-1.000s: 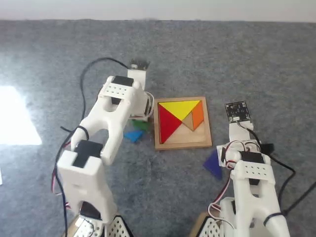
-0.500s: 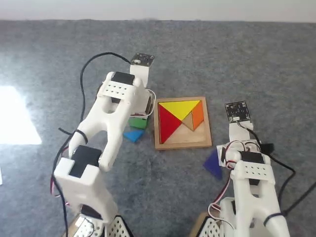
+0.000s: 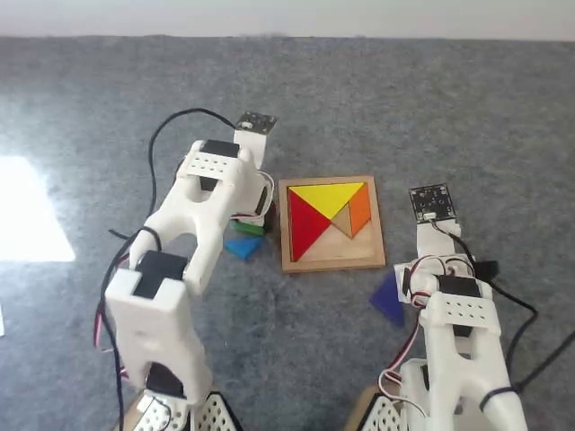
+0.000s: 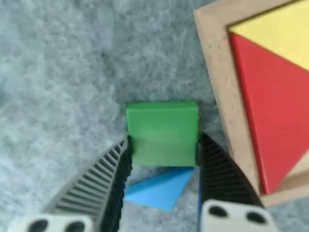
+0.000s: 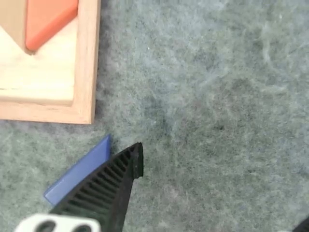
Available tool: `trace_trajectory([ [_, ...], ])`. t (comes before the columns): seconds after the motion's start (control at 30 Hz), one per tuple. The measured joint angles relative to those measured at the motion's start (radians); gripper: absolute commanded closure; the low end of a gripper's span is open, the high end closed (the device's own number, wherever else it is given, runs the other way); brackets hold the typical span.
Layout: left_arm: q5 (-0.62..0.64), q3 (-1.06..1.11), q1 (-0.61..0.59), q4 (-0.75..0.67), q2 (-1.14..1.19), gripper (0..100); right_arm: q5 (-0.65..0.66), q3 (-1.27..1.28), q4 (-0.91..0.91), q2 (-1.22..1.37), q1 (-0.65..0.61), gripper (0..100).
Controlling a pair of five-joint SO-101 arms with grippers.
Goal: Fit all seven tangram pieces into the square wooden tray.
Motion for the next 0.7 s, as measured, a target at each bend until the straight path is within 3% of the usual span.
trace_trajectory([
  [0.17, -0.008, -0.028, 0.000, -0.008, 0.051, 80, 0.000, 0.000, 0.000, 0.000, 0.000, 47.9],
  [0.37, -0.003, -0.057, 0.031, 0.025, 0.071, 92, 0.000, 0.000, 0.000, 0.000, 0.000, 47.9],
  [0.7, -0.005, -0.052, 0.055, 0.058, -0.002, 91, 0.000, 0.000, 0.000, 0.000, 0.000, 47.9],
])
